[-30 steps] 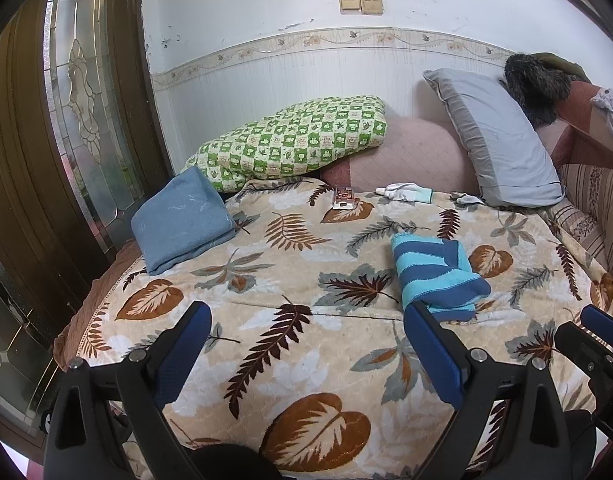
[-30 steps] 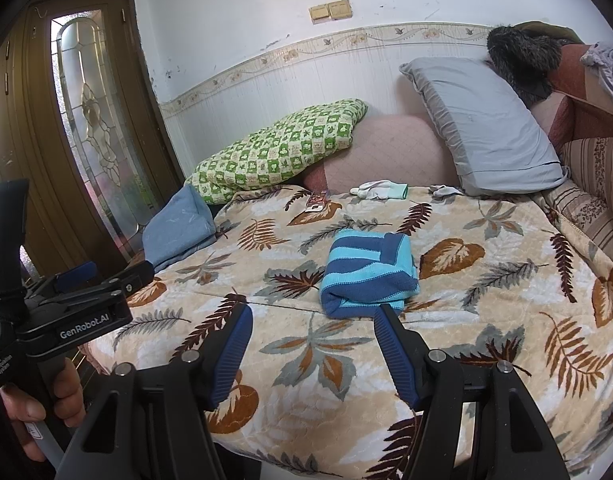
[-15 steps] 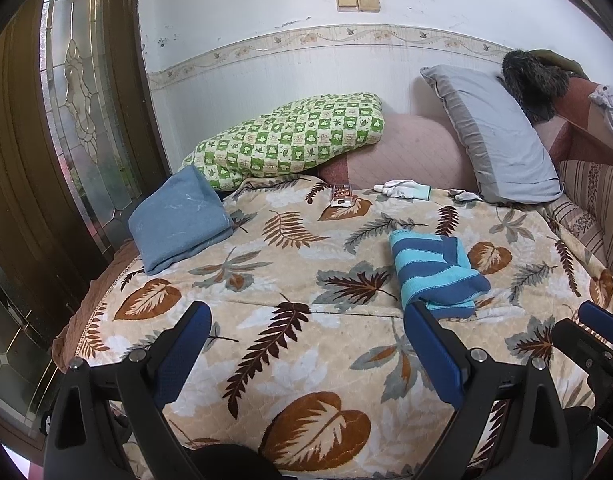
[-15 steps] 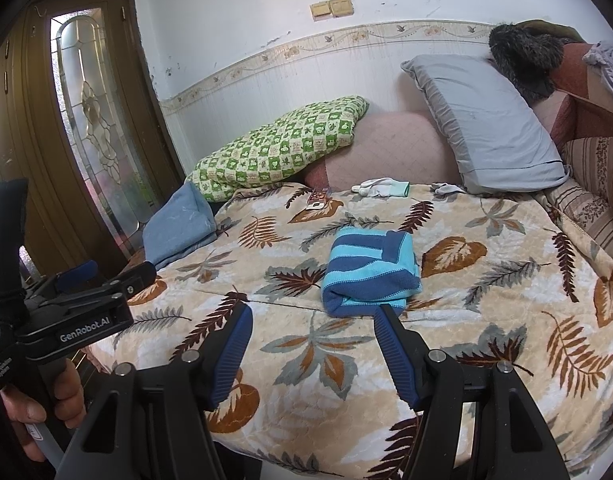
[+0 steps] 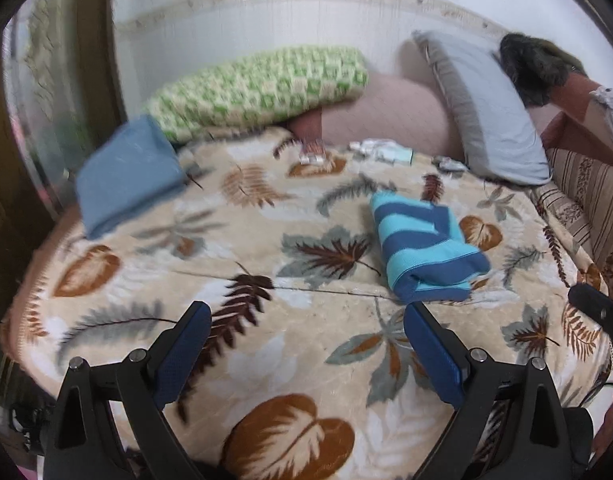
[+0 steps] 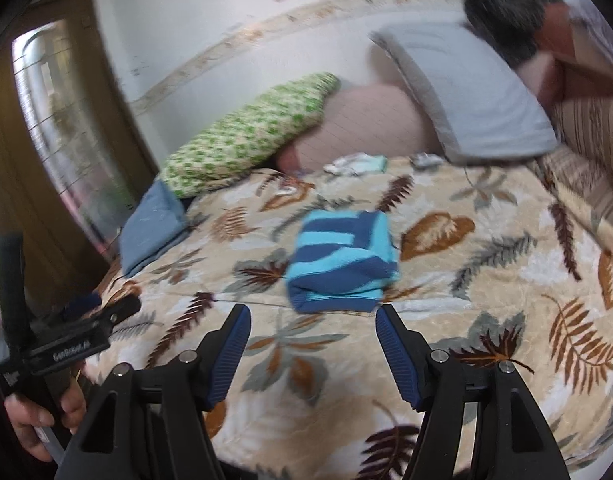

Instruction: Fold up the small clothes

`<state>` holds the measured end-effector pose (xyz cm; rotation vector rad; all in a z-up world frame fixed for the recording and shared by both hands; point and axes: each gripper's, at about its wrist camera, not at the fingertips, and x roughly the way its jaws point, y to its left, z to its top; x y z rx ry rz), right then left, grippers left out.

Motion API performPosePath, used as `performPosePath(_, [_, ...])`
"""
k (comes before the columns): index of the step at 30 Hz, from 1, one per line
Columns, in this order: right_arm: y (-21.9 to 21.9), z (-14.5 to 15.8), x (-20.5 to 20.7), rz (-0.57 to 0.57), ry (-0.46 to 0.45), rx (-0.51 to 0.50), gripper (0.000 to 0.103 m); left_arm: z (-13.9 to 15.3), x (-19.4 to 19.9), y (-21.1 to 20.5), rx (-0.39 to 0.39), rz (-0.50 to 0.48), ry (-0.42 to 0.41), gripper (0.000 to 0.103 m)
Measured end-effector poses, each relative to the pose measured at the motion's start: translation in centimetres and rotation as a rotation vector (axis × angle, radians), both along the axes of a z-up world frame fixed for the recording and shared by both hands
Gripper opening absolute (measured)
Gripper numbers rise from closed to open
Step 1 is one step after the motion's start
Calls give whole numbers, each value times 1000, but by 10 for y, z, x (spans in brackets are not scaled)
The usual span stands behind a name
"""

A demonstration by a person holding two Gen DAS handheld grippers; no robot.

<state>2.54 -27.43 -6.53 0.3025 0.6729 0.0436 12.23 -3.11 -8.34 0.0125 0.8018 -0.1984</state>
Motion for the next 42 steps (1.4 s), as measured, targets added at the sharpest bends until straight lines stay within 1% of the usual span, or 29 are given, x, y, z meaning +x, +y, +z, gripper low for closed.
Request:
performPosePath(3, [-23, -24, 46, -9, 52, 47, 69, -28, 38, -15, -26, -24, 76, 97])
performPosePath(5, [-34, -39, 74, -2, 79, 102, 69, -41, 60, -29, -48, -53, 110, 97])
performPosePath(6, [-41, -48, 92, -5, 97, 133, 69, -45, 69, -35, -61, -67, 119, 97])
performPosePath(8, [-50, -65, 120, 2, 127, 191, 69, -54, 93, -50, -113, -101, 139, 97])
performPosePath(10, [-61, -84, 149, -7, 159, 249, 69, -62, 113, -63, -134, -115, 157, 97])
performPosePath(12, [-72, -100, 169, -20, 174, 295, 69, -72, 134, -75, -152, -136, 194, 97])
performPosePath(15, [-89, -120, 189, -45, 197, 337, 69, -92, 158, -91, -184, -153, 246, 97])
performPosePath(18, [-105, -141, 201, -47, 209, 417, 69, -105, 169, -101, -237, -191, 281, 97])
performPosePath(19, [-109, -148, 205, -45, 218, 459, 69, -107, 171, -104, -246, -204, 288, 97])
performPosePath(22, [-112, -163, 222, -21, 255, 555, 70, -111, 174, -111, -287, -270, 292, 97])
performPosePath(24, [-112, -169, 227, -19, 264, 582, 71, -112, 174, -112, -312, -302, 290, 97])
performPosePath(26, [-112, -180, 235, -2, 291, 632, 74, -118, 178, -112, -342, -319, 304, 97])
performPosePath(27, [-112, -185, 237, 3, 310, 651, 75, -121, 181, -112, -354, -316, 317, 97])
performPosePath(28, [-112, -193, 240, 14, 317, 694, 75, -124, 184, -112, -365, -314, 326, 97])
performPosePath(29, [-112, -195, 241, 14, 300, 712, 75, -126, 186, -112, -380, -315, 333, 95])
performPosePath(31, [-106, -194, 245, 46, 292, 706, 76, -128, 186, -113, -402, -328, 340, 88])
performPosePath(33, [-100, -194, 246, 59, 284, 688, 76, -126, 184, -117, -404, -353, 332, 77])
performPosePath(35, [-94, -192, 247, 68, 273, 669, 76, -122, 181, -120, -384, -365, 309, 75])
performPosePath(37, [-93, -191, 247, 65, 267, 677, 76, -121, 180, -119, -389, -368, 304, 71])
performPosePath(39, [-92, -191, 248, 71, 267, 708, 71, -119, 181, -116, -396, -362, 300, 61])
performPosePath(42, [-88, -188, 247, 68, 270, 690, 68, -114, 179, -112, -392, -363, 279, 56])
